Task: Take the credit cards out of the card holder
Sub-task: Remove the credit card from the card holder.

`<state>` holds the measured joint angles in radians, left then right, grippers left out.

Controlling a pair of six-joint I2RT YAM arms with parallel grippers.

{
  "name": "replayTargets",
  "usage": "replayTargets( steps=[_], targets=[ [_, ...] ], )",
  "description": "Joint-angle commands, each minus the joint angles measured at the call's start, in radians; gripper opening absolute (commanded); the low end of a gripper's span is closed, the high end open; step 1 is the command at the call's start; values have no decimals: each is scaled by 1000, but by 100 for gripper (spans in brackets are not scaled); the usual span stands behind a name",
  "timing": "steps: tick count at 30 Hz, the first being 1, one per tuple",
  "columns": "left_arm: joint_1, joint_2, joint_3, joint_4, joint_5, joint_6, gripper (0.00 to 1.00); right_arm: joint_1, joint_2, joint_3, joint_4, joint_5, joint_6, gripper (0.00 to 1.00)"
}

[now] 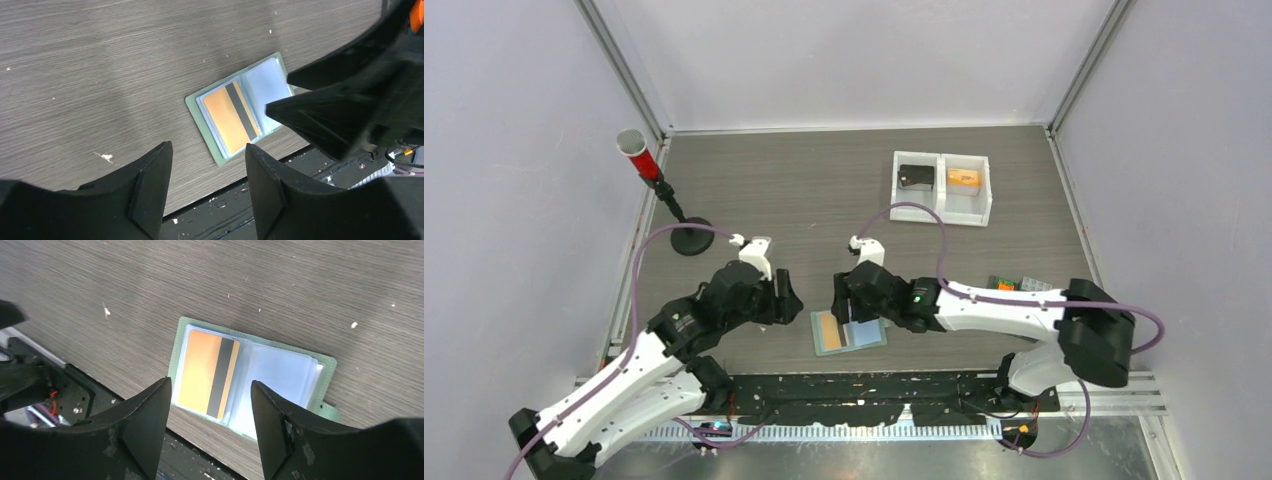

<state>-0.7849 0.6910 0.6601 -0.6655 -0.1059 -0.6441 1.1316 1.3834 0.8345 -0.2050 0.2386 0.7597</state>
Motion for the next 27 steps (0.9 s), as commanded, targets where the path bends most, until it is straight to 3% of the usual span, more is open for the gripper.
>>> replayTargets(
  steps=[1,10,18,27],
  targets=[
    [4,-93,26,-92,-56,30,59,24,104,86,-14,26,-10,67],
    [4,-167,15,-132,-46,30,61,50,272,179,-52,46,6,71],
    [4,-164,-14,-109,-32,22,62,73,334,222,-64,48,17,67],
    [4,-173,-31,-97,-26,9,62,86,417,267,-146,99,26,70]
  ],
)
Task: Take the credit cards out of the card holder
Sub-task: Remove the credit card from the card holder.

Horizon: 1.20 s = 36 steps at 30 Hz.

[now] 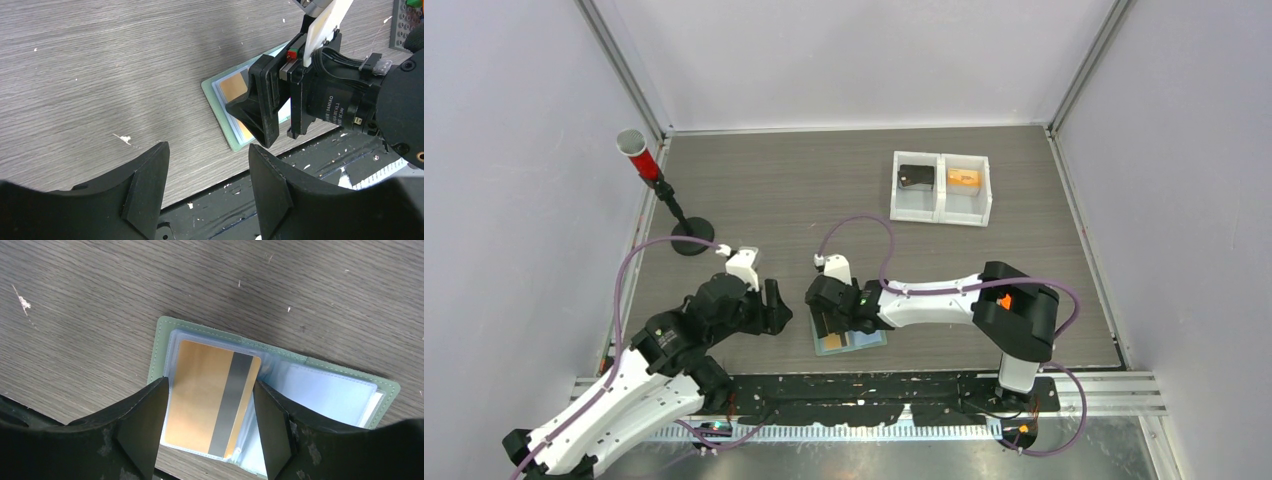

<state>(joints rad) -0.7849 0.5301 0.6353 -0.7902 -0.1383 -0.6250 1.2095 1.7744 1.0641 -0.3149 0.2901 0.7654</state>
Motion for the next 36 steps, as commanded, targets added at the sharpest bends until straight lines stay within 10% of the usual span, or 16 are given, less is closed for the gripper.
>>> replayTargets(
  steps=[1,36],
  targets=[
    [4,-15,-7,28,6,-12,62,9,30,36,-37,49,22,70],
    [4,125,-136,198,102,-140,58,-16,-106,-124,153,39,35,51]
  ],
)
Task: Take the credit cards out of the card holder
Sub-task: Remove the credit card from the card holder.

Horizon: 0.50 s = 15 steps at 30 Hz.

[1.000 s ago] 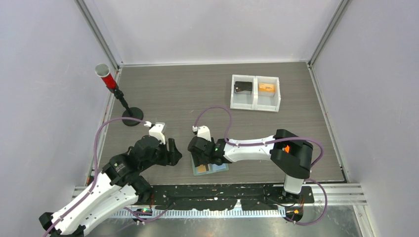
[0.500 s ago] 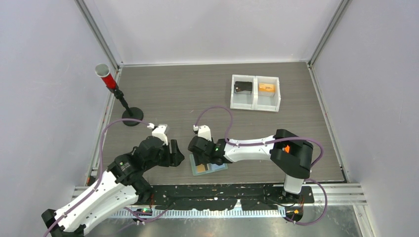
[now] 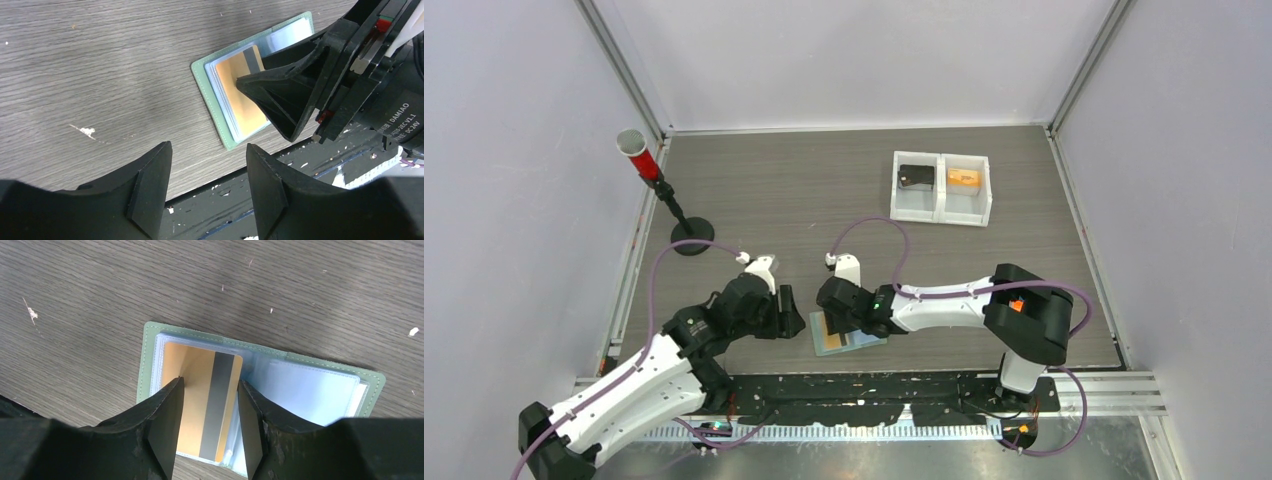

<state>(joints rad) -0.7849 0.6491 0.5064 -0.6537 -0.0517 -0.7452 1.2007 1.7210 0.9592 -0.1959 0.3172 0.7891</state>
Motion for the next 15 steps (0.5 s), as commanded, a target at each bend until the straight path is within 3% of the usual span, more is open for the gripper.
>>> replayTargets(
  steps=[1,15],
  targets=[
    [4,7,-6,60,12,-18,58,-7,-57,-20,31,13,10,51],
    [4,-46,40,-1,-39,32,60,11,-54,62,-102,35,16,71]
  ],
)
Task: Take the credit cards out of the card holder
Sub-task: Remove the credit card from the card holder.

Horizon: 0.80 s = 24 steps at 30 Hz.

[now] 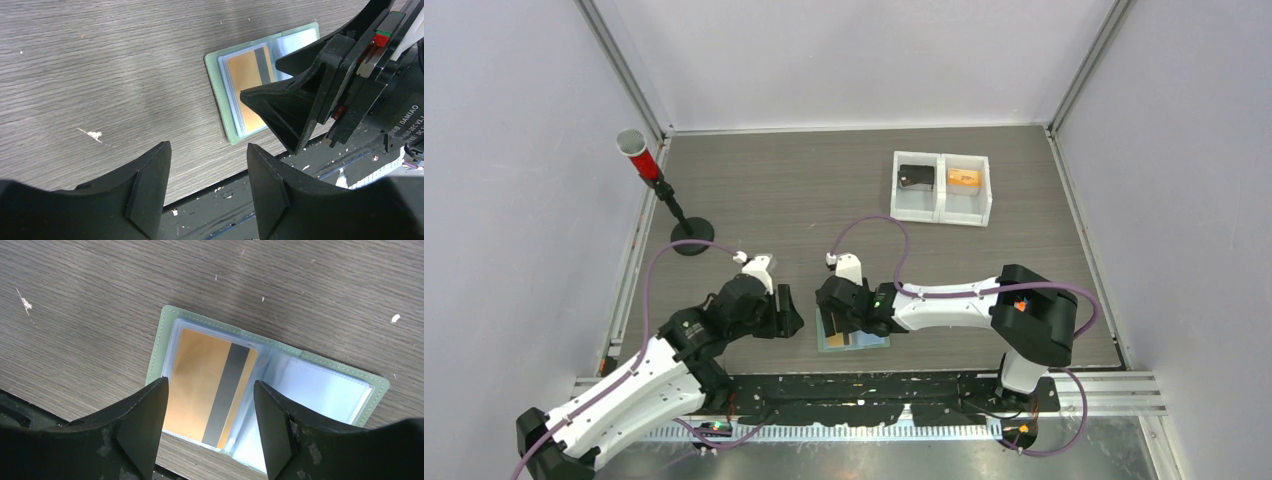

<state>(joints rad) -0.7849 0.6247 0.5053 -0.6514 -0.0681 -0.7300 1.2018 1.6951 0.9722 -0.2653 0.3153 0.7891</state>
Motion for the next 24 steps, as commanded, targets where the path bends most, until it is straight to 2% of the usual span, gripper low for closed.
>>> replayTargets(
  steps=[1,8,9,11,18,24],
  targets=[
    [4,-26,40,-4,-21,17,60,10,-24,52,-43,39,19,71],
    [4,-60,33,-18,-19,15,60,22,25,85,-77,52,52,72],
    [4,-69,32,23,-20,15,60,23,37,87,-83,51,59,72],
    [4,-81,30,-22,-23,16,60,24,55,100,-90,49,63,72],
    [4,-96,21,-28,-26,22,61,28,110,127,-116,67,74,71],
    [4,-103,6,-18,-22,17,60,28,106,118,-84,56,61,61]
  ],
)
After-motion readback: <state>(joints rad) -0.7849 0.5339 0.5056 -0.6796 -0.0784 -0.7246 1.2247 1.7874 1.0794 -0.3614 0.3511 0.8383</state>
